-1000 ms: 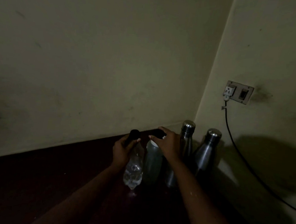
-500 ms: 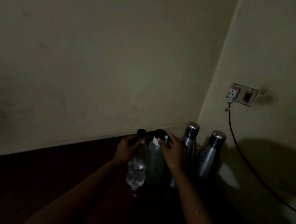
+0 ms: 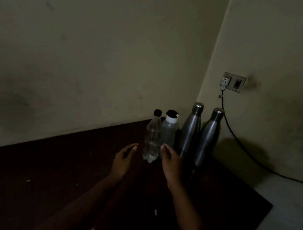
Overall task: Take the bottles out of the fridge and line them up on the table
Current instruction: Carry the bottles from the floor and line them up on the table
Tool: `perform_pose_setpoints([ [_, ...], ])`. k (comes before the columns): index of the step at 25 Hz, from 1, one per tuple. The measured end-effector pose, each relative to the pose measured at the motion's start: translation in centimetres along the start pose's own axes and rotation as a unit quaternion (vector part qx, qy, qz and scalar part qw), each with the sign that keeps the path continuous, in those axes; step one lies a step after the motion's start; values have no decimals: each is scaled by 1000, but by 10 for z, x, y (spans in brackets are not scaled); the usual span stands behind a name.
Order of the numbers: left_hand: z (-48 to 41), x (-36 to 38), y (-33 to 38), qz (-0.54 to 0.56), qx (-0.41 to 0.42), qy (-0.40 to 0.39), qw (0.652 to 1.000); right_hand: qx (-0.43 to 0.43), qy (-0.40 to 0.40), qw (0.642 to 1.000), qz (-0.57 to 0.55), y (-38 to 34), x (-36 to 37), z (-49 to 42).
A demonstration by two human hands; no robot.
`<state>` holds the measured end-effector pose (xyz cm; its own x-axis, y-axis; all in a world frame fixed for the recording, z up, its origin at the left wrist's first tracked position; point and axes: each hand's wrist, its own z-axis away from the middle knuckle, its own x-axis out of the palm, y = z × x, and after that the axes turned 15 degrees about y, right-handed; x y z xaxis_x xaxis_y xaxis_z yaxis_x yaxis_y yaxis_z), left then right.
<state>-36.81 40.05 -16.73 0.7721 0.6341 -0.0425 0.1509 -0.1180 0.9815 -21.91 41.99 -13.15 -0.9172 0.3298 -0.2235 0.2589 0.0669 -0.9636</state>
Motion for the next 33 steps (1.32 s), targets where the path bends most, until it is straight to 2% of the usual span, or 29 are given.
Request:
perform_pose_setpoints([
  [2,25,-21,-8,35,-11,18,999,33,-28,999,-17,7,5,33],
  [3,48,-96,-11,40,-39,-12,998,50,-5,998,-35,-4,24,115],
  [4,61,-135,-12,52,-57,-30,997,64,12,996,-60,-7,34,156],
  [7,72,-167,-15,70,-99,-51,991,84,-1,994,-64,-9,41,194],
  [11,121,-259,-13,81,-139,-95,982,131,0,989,-69,-39,45,318],
  [15,174,-320,2,110,-188,-115,969,130,-5,990,-60,-47,35,399],
  [19,227,-389,17,121,-183,-102,970,128,13,989,-77,-52,24,475],
  [26,336,-521,14,98,-173,-74,977,172,-11,980,-103,-58,-3,634],
  [33,471,-641,13,73,-206,-119,968,203,-37,975,-84,-73,-60,813],
])
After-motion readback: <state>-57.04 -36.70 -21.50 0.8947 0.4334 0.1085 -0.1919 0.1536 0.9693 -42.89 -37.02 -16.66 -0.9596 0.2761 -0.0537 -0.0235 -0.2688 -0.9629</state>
